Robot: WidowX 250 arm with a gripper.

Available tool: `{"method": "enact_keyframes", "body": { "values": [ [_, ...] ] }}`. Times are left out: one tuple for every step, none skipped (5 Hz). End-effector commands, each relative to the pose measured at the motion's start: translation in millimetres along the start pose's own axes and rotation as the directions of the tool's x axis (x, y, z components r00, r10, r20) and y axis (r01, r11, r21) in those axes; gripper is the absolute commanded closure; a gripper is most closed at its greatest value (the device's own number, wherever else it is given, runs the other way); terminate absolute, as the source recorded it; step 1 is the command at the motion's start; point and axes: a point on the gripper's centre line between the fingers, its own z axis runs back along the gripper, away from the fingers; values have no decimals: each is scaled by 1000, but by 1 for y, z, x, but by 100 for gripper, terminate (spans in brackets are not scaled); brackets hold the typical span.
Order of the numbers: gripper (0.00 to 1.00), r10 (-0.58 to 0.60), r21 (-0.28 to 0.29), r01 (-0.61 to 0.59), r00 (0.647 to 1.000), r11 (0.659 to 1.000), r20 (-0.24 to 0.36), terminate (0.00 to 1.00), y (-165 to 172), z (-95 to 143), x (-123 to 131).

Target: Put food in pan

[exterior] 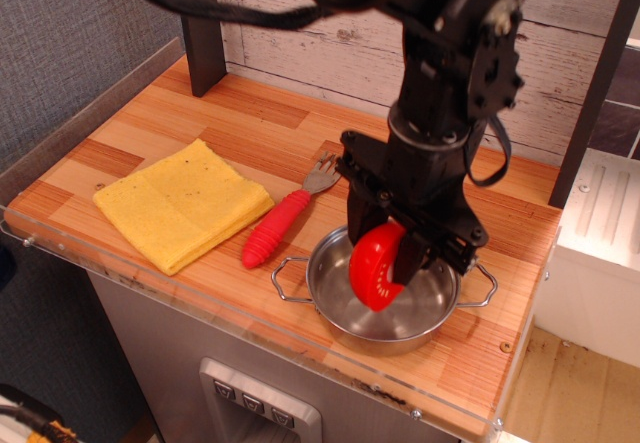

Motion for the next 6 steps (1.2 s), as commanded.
{"method": "enact_keyframes", "body": {
  "values": [
    [0,25,-25,-24,999,999,20,0,11,2,-5],
    [0,46,-37,-44,997,998,54,0,20,18,-7],
    [0,167,-41,-163,980,986,104,0,58,57,-23],
    [0,279,-43,-276,953,960,119,0,96,75,-42],
    [0,330,-43,-327,941,944,79,0,116,65,-53],
    [0,343,-57,-340,938,939,42,0,124,56,-59]
  ]
}}
